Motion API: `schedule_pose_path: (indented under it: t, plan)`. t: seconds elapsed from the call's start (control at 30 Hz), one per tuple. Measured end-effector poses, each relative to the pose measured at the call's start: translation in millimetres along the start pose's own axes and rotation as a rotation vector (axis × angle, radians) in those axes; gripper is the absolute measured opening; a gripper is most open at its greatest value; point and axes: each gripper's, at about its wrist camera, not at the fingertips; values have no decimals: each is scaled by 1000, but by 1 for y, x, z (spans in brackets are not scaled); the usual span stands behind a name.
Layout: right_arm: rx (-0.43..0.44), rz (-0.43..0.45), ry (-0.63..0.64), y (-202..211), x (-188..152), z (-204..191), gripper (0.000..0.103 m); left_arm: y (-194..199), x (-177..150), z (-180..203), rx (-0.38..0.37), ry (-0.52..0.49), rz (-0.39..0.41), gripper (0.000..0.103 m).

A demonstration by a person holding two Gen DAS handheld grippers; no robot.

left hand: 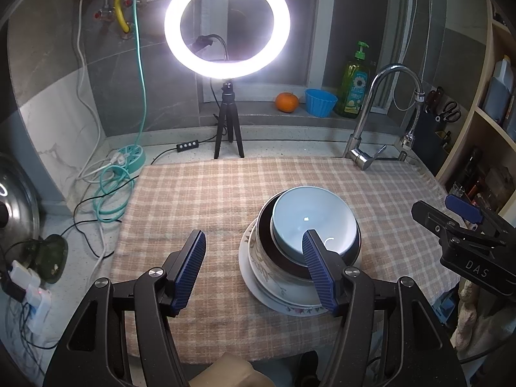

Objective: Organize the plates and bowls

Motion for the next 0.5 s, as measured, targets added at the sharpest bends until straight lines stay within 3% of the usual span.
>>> schedule_pose_path:
  t: [0.5]
  plan:
    - [6, -16, -5, -10, 1, 2, 81, -3, 1, 1, 0, 0, -5, 62]
Point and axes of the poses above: each gripper's, at about its wrist camera, not at the fingertips, and y roughly against the way its jaws point, z to its right, x to its top, and after that the axes turned 10 degrees about x, right-handed
